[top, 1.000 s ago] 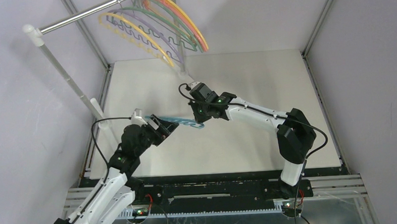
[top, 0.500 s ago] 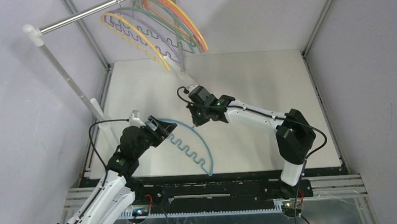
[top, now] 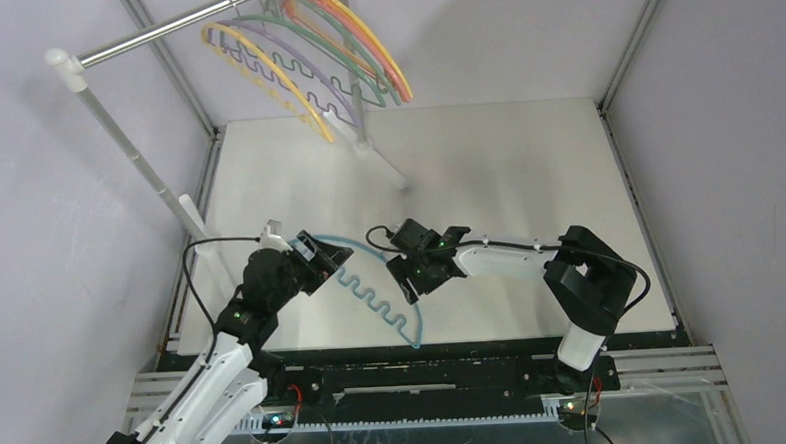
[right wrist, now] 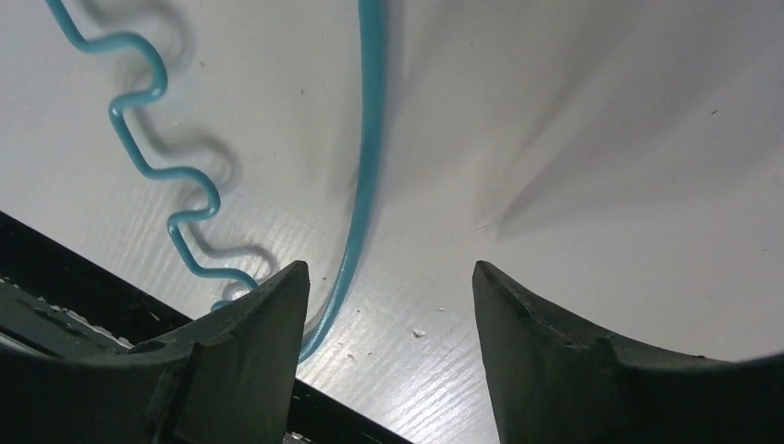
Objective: Organize the hangers
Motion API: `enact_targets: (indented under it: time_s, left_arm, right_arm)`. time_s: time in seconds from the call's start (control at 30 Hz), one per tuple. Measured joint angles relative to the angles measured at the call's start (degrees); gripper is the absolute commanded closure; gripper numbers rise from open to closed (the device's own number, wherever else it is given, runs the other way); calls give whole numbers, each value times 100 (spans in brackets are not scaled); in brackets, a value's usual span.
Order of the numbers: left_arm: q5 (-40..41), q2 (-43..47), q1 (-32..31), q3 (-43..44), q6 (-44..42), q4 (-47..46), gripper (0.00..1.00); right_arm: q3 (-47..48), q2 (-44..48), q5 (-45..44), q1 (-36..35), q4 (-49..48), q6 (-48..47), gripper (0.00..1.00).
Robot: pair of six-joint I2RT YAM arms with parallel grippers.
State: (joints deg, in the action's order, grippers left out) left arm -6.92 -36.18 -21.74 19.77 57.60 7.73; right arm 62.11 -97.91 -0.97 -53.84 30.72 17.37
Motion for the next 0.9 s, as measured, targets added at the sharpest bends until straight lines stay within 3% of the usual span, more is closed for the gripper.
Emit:
enact_targets:
  time_s: [0.5, 0.6, 0.77, 0.87, 0.9]
  left_arm:
    - [-122, -136, -2, -22, 0, -72, 9]
    - [-120, -24, -2, -22, 0, -24, 10]
    - [-118, 153, -2, -22, -2, 129, 10]
    - [-118, 190, -2, -22, -2, 243, 10]
    - [-118, 199, -2, -22, -2, 273, 10]
  right_arm:
    - [-79, -356, -39, -284, -271, 538, 47]
    - [61, -505, -114, -295, -339, 640, 70]
    - [247, -726, -308, -302, -459, 890, 80]
    - [319, -807, -466, -328, -468, 1008, 100]
    - [345, -850, -516, -330, -474, 1054, 100]
